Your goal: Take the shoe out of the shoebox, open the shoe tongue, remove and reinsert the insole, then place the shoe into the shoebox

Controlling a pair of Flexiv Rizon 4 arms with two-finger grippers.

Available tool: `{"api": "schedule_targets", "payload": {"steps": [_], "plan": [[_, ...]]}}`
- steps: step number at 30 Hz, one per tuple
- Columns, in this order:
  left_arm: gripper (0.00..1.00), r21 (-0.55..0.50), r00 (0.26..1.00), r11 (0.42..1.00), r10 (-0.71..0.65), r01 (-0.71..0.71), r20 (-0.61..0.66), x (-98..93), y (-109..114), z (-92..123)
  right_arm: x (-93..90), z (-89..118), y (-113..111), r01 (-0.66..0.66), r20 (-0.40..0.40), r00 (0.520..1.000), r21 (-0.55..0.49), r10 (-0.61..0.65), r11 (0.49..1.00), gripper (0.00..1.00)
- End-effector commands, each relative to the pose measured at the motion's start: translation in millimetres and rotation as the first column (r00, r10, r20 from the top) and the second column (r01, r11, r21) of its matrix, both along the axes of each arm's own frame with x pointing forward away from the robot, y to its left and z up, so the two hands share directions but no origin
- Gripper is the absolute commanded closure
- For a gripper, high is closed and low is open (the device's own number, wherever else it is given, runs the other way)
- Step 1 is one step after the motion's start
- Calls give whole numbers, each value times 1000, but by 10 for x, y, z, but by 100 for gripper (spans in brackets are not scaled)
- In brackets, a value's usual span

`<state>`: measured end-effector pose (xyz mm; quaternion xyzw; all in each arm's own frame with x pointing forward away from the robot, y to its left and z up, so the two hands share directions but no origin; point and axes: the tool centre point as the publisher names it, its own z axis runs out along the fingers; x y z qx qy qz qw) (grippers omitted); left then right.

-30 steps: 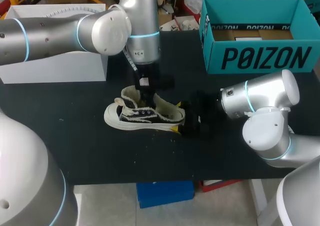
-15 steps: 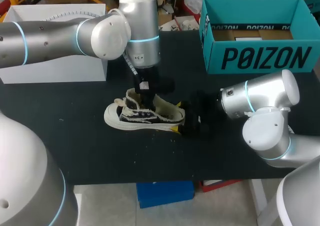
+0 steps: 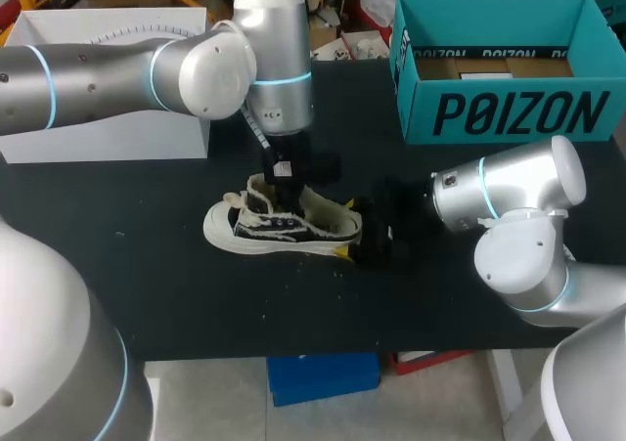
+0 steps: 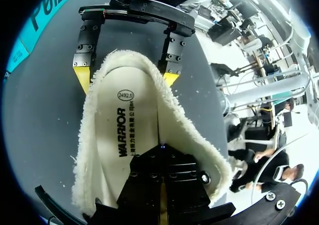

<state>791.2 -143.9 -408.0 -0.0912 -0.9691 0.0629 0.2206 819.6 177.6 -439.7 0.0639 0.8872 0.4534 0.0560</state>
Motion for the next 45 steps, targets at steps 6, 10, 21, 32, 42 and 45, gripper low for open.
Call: {"api": "schedule_targets", "payload": {"steps": [6,10,21,32,42,45], "plan": [[76,-5,1000,1000,1,-1,0,-21,-8,-35,4,-31,13,3,0,1000,-2,-3,1000,100],[62,-9,1000,1000,2,-2,9,-28,0,-13,4,-31,13,3,0,1000,-2,-3,1000,100],[64,37,990,999,5,-10,142,-39,-2,-32,4,-31,13,3,0,1000,-2,-3,1000,100],[64,17,932,998,44,-54,360,-56,28,-82,4,-31,13,3,0,1000,-2,-3,1000,100],[69,21,819,994,79,-111,568,15,156,-220,4,-31,13,3,0,1000,-2,-3,1000,100],[69,22,778,992,80,-120,623,49,201,-267,4,-31,13,3,0,1000,-2,-3,1000,100]]}}
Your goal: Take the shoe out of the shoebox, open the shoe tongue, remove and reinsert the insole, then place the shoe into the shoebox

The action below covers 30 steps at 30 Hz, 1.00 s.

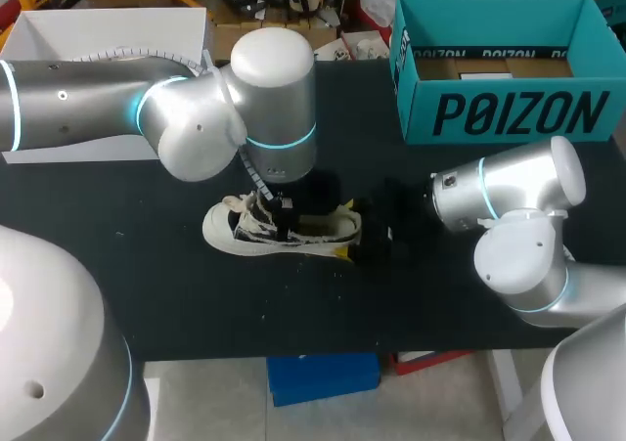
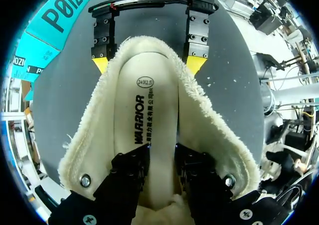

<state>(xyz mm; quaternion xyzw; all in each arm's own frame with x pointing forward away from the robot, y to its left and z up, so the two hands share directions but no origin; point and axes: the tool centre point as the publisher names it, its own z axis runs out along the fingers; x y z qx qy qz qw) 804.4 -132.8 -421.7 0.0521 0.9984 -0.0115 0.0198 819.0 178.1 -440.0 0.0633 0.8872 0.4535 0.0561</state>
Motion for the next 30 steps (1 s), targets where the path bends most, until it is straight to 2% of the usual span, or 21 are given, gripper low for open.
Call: {"api": "schedule_targets", "payload": {"steps": [1,4,6,7,11,15,18,22,30], "plan": [[69,-4,979,1000,11,-10,202,-74,102,-147,10,-28,7,4,-1,1000,-2,-4,1000,100],[62,-9,967,1000,22,-21,253,-54,136,-183,10,-28,7,4,-1,1000,-2,-4,1000,100],[82,-21,957,999,40,-36,288,-3,154,-212,10,-28,7,4,-1,1000,-2,-4,1000,100],[83,-27,951,999,49,-43,304,12,159,-215,10,-28,7,4,-1,1000,-2,-4,1000,100],[66,-45,938,998,57,-44,341,94,151,-219,10,-28,7,4,-1,1000,-2,-4,1000,100],[66,-76,921,996,72,-47,382,205,132,-226,10,-28,7,4,-1,1000,-2,-4,1000,100],[60,-106,909,993,89,-49,407,289,116,-211,10,-28,7,4,-1,1000,-2,-4,1000,100],[57,-138,896,989,103,-47,432,385,81,-200,10,-28,7,4,-1,1000,-2,-4,1000,100],[57,-169,885,985,105,-30,454,476,12,-155,10,-28,7,4,-1,1000,-2,-4,1000,100]]}}
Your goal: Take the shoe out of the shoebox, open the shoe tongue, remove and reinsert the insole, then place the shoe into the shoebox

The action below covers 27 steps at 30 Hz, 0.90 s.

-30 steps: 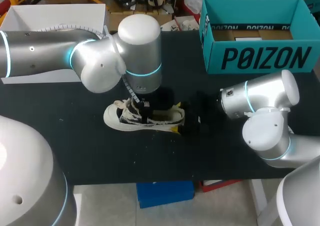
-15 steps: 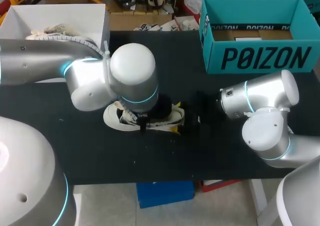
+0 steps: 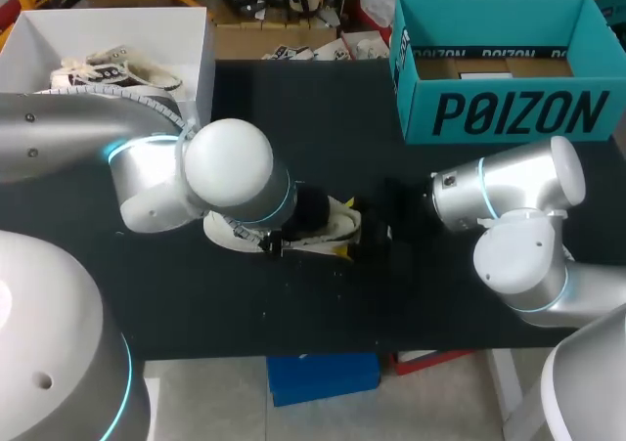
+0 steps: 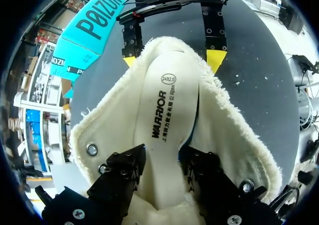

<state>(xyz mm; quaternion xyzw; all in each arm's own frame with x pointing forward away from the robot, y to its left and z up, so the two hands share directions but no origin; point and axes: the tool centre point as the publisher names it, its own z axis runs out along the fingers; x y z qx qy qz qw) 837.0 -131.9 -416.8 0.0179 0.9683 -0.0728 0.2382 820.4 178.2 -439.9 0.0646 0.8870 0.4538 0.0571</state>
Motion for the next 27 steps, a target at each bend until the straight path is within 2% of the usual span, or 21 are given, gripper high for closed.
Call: {"api": "schedule_targets", "payload": {"steps": [1,2,3,4,5,14,22,27], "plan": [[58,-11,999,1000,2,-2,48,155,-3,-196,-4,-29,7,1,-2,1000,-3,-1,1000,100],[60,-13,999,1000,-1,1,47,158,-6,-185,-4,-29,7,1,-2,1000,-3,-1,1000,100],[68,-16,999,1000,-4,5,46,162,-10,-178,-4,-29,7,1,-2,1000,-3,-1,1000,100],[88,-15,999,1000,-8,9,43,165,-15,-173,-4,-29,7,1,-2,1000,-3,-1,1000,100],[100,-11,999,1000,-13,14,42,166,-20,-168,-4,-29,7,1,-2,1000,-3,-1,1000,100],[100,-6,999,999,-47,47,13,109,-81,-36,-4,-29,7,1,-2,1000,-3,-1,1000,100],[100,-52,983,997,-69,61,-172,-22,-115,148,-4,-29,7,1,-2,1000,-3,-1,1000,100],[100,-60,972,996,-76,65,-222,-99,-118,200,-4,-29,7,1,-2,1000,-3,-1,1000,100]]}}
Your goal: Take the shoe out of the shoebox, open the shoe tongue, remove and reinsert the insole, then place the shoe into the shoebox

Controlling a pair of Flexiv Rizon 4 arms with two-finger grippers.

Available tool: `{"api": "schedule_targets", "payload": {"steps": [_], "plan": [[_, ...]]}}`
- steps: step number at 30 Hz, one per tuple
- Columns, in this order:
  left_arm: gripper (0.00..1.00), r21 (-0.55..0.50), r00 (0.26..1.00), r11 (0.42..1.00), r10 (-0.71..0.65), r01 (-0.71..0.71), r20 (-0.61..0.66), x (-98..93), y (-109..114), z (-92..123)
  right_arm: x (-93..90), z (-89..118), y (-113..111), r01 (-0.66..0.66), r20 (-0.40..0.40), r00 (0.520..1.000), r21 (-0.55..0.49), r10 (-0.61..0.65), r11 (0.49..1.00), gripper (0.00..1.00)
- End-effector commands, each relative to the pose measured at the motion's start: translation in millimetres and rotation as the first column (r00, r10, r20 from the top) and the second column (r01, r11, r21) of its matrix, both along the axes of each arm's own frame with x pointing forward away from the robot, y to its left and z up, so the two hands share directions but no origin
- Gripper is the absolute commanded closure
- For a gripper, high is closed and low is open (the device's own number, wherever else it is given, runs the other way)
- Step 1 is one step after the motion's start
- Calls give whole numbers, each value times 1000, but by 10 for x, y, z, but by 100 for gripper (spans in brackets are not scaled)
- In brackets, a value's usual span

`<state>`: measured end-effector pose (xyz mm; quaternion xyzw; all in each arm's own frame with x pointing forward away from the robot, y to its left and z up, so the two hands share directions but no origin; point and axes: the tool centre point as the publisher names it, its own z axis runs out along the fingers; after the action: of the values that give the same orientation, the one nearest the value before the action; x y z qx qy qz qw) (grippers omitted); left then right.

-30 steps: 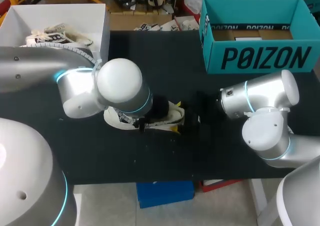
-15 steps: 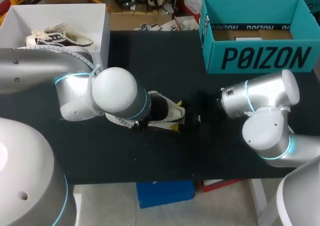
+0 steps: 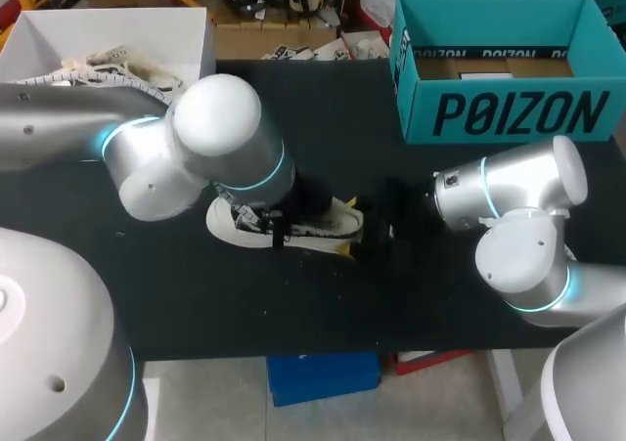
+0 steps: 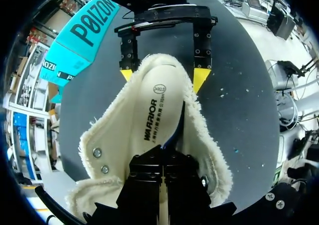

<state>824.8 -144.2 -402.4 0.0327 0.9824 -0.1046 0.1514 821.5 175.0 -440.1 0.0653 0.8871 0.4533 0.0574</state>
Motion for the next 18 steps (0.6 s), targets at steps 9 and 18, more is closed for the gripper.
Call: {"api": "schedule_targets", "payload": {"steps": [9,18], "plan": [[100,-46,989,999,6,-13,-147,-16,76,144,-15,-27,38,-1,-2,1000,-2,1,1000,100],[100,-88,975,995,17,-37,-221,1,105,183,-15,-27,38,-1,-2,1000,-2,1,1000,100]]}}
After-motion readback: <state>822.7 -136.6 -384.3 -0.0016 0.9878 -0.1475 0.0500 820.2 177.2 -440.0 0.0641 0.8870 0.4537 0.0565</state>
